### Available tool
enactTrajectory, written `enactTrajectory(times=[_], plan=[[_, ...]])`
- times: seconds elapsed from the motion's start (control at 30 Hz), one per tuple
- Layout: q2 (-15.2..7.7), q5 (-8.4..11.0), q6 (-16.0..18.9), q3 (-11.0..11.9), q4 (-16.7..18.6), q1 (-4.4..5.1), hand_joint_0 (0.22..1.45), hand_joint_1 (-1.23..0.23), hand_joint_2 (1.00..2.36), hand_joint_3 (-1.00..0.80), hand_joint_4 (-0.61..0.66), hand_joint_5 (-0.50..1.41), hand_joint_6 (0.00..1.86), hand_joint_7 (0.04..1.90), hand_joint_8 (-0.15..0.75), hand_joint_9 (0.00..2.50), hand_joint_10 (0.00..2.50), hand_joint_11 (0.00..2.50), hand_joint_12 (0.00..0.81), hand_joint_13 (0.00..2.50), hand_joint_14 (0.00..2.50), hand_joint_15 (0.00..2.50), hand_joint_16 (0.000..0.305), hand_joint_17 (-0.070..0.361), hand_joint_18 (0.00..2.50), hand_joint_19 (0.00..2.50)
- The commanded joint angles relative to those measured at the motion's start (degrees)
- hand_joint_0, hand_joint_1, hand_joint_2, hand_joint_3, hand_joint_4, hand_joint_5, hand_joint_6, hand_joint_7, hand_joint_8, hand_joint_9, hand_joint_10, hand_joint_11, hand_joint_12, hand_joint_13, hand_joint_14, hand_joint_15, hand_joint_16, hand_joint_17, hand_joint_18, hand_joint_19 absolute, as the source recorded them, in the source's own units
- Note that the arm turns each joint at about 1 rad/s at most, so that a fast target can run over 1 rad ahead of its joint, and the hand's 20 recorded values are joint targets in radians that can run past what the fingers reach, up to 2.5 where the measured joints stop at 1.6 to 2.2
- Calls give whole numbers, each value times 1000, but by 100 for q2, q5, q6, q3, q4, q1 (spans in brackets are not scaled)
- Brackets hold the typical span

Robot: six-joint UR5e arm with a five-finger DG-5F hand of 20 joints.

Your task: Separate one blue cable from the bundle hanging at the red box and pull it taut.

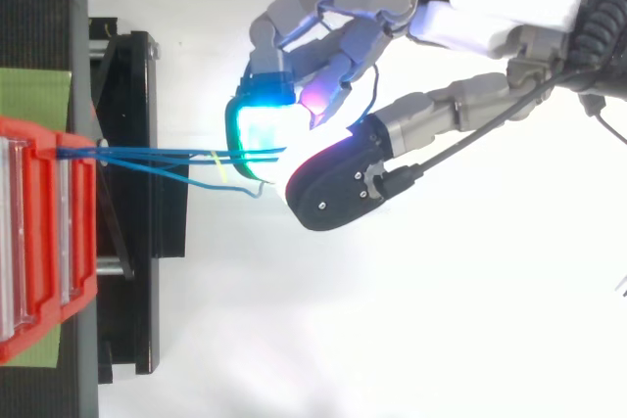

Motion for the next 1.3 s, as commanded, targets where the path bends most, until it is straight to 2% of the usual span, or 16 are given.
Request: enactTrajectory(times=[0.0, 0.07, 0.13, 0.2, 0.23, 0.3, 0.37, 0.73, 0.87, 1.0, 1.03, 1.17, 1.27], plan=[[0, 4, 12, 0, 50, 8, 641, -714, 1012, -365, 68, -182, 899, 1109, 306, 1071, 22, 709, 300, 617, 9, 226, 38, 85, 534, 373], [0, 4, 12, 0, 50, -1, 653, -756, 1019, -279, 62, -185, 905, 1188, 301, 1063, 22, 710, 303, 620, 9, 219, 38, 86, 543, 371], [0, -4, 12, 0, 50, -1, 681, -785, 1021, -269, 32, -188, 916, 1196, 302, 1053, 22, 711, 303, 623, 9, 219, 39, 87, 548, 364], [0, 4, 12, 0, 50, -1, 728, -804, 1012, -367, 8, -194, 927, 1202, 301, 1038, 23, 723, 304, 622, 9, 219, 39, 87, 549, 356], [0, 13, 12, 0, 50, -1, 737, -802, 1000, -500, 13, -199, 932, 1082, 293, 1032, 20, 714, 299, 616, 9, 206, 38, 86, 552, 337], [0, 13, 12, 0, 50, -1, 735, -804, 1000, -500, 27, -198, 928, 1029, 284, 1014, 22, 711, 298, 609, 8, 208, 38, 85, 547, 330], [0, 13, 12, 0, 50, -1, 713, -822, 1000, -500, 53, -194, 919, 989, 281, 1013, 21, 705, 295, 598, 8, 203, 37, 83, 535, 316], [0, 4, 12, 0, 50, -9, 567, -891, 1000, -500, 121, -164, 914, 1079, 282, 1051, 20, 725, 286, 587, 8, 206, 36, 80, 521, 329], [0, 13, 12, 0, 50, -9, 504, -815, 1000, -500, 117, -164, 917, 1035, 294, 1057, 21, 711, 299, 594, 8, 216, 38, 86, 528, 332], [0, 13, 12, 0, 59, -1, 498, -761, 1000, -500, 115, -164, 915, 1014, 302, 1061, 18, 705, 304, 596, 8, 212, 39, 87, 524, 340], [0, 13, 12, 0, 59, -9, 510, -695, 1000, -500, 113, -165, 912, 1019, 302, 1066, 21, 721, 302, 593, 8, 216, 38, 86, 519, 345], [0, 13, 12, 0, 59, -9, 583, -627, 1000, -500, 99, -167, 904, 1037, 294, 1062, 22, 720, 292, 586, 9, 224, 36, 80, 498, 360], [0, 13, 12, 0, 59, -1, 613, -640, 1000, -500, 77, -166, 900, 1076, 292, 1060, 22, 711, 288, 584, 9, 218, 35, 80, 496, 359]])
